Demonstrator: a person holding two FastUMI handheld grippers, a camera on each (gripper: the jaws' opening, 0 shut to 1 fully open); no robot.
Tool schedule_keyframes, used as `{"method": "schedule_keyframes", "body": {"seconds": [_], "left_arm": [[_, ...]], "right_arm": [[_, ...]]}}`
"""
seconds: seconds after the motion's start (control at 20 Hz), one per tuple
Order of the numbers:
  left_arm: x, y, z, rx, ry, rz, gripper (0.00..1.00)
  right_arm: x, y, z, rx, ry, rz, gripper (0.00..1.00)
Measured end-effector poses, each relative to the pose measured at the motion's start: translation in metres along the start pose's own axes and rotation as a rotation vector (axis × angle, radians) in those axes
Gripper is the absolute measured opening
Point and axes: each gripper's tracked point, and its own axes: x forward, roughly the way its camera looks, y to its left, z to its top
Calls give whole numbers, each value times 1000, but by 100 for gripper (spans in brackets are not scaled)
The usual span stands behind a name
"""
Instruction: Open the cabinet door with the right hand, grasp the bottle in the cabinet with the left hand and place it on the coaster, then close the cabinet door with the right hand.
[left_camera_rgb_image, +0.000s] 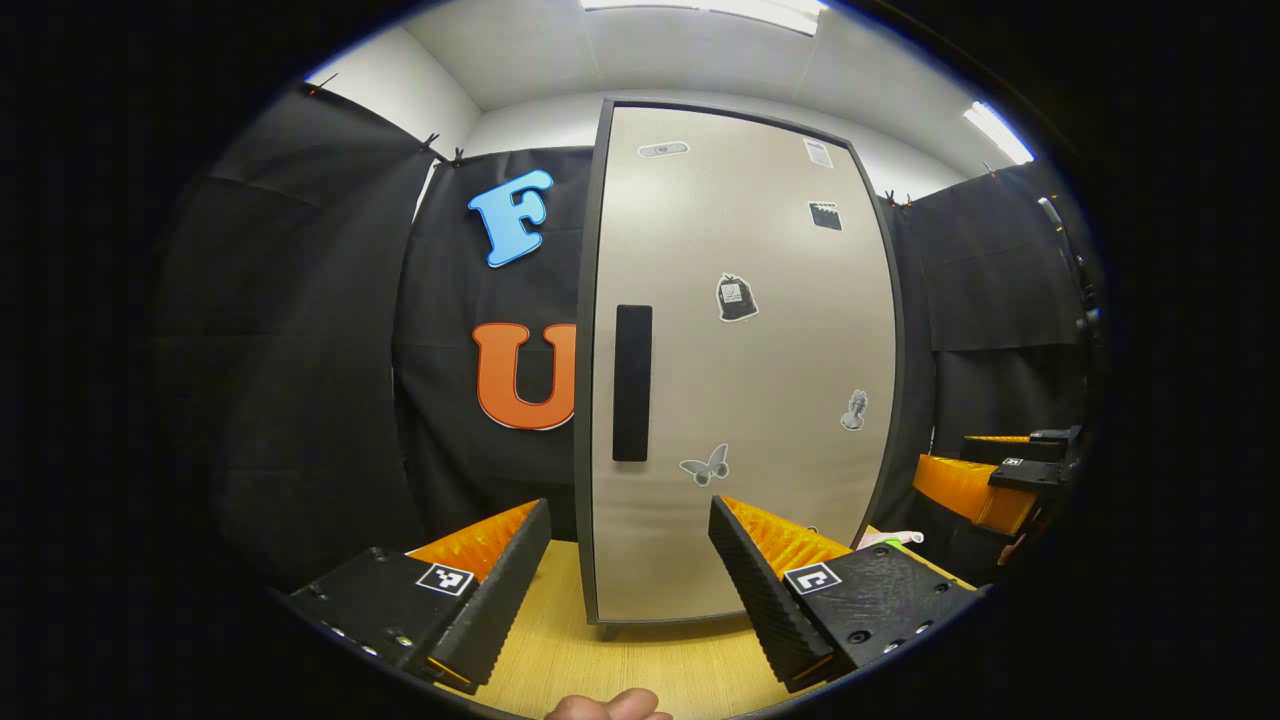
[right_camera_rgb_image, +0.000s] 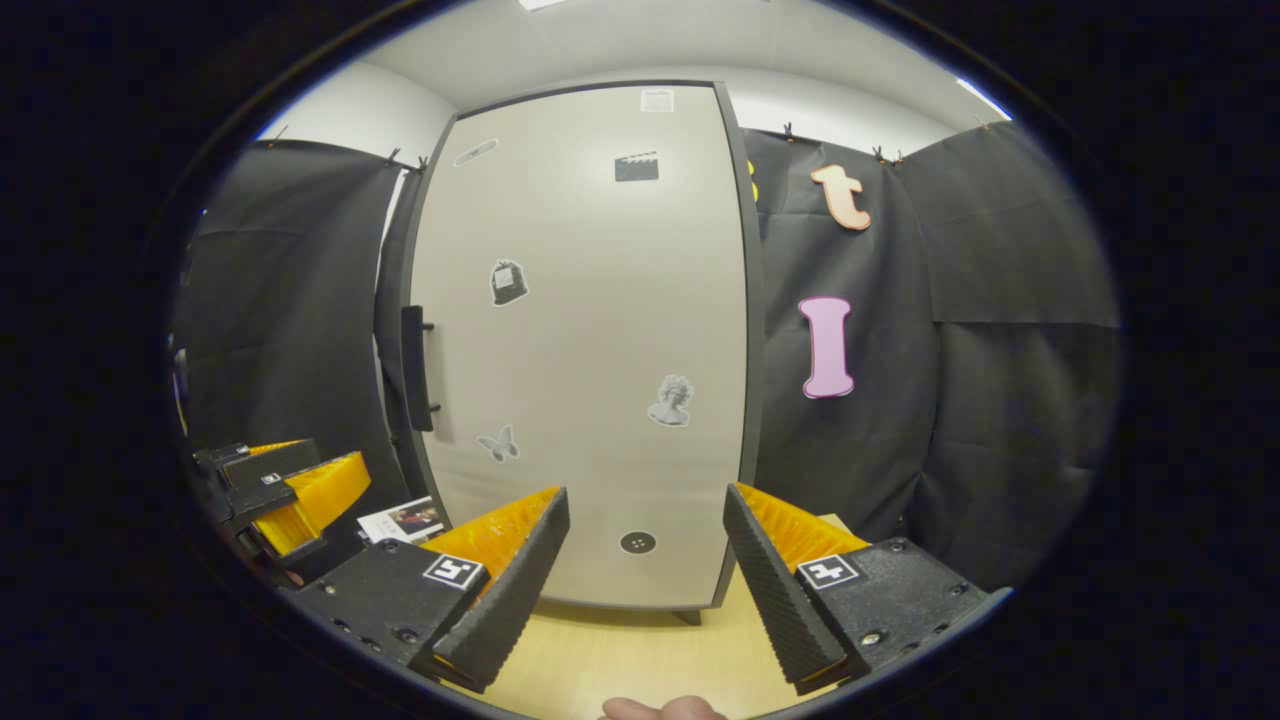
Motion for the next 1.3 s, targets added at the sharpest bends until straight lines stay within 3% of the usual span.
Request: {"method": "schedule_keyframes", "body": {"seconds": [0.6, 1.3], "left_arm": [[-8, -4, 4, 2, -16, -24, 96], [-95, 51, -9, 61, -11, 41, 97]], "right_arm": [[4, 7, 1, -13, 9, 37, 99], [52, 120, 13, -132, -4, 227, 100]]}}
